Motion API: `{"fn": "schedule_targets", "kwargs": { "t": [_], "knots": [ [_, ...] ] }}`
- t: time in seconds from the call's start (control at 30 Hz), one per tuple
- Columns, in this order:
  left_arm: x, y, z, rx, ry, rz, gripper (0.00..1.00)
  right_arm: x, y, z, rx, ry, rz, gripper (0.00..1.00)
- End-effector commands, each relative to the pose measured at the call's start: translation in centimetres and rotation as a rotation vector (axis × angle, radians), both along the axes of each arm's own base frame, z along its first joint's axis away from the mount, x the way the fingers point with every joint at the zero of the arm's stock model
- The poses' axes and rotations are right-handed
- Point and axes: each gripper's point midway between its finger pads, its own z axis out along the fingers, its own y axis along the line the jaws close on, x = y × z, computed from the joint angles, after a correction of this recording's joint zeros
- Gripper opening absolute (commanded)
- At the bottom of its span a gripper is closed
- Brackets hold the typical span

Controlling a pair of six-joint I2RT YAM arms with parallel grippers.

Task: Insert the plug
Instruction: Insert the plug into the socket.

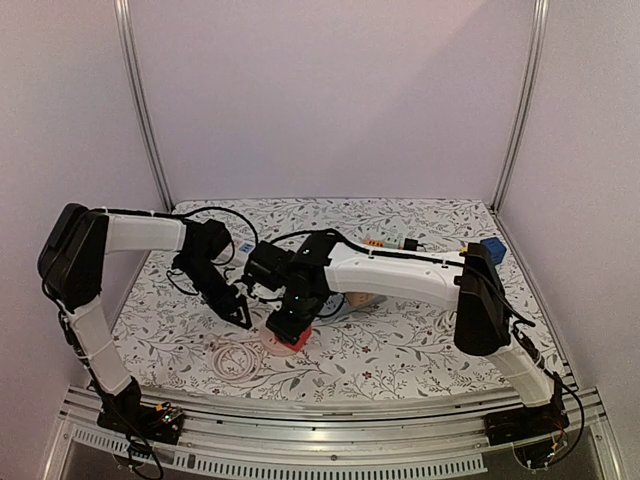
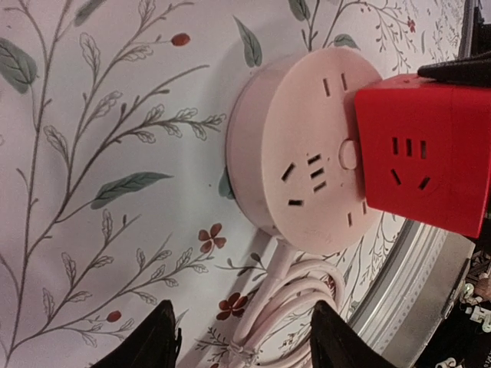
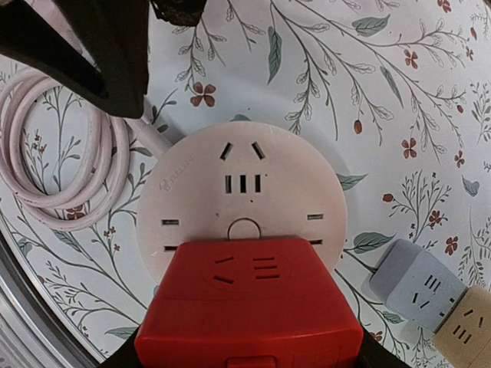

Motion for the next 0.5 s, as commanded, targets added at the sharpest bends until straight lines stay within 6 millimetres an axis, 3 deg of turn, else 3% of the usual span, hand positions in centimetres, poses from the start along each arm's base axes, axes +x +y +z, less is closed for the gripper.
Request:
{"fn": "schedule_targets", "kwargs": {
  "t": [0.0,0.17,0.27,0.4,0.43,0.47],
  "knots": [
    [1.1,-1.3,0.6,-0.038,-0.035,-0.005,0.58,-1.5,-6.3,-10.2,-0.351,0.133,-0.031,0.0],
    [1.2,-1.5,0.4,-0.034,-0.033,-0.009,0.58,-2.3,-9.0,-13.6,-0.464,0.162,-0.032,0.0],
    [1.6,-1.3,0.8,-0.023,-0.055,-0.014,0.58,-2.9,-9.5,-14.3,-0.478,0.187,-0.022,0.0],
    [2.0,-1.2,1.4,-0.017,-0.074,-0.029,0.6,-2.4,-7.6,-12.4,-0.415,0.183,-0.015,0.0],
    [2.0,-1.1,1.6,-0.017,-0.074,-0.032,0.61,-2.2,-6.9,-11.8,-0.387,0.175,-0.015,0.04],
    [2.0,-1.0,1.7,-0.016,-0.075,-0.034,0.61,-1.8,-6.2,-10.9,-0.356,0.157,-0.015,0.16]
  ]
}}
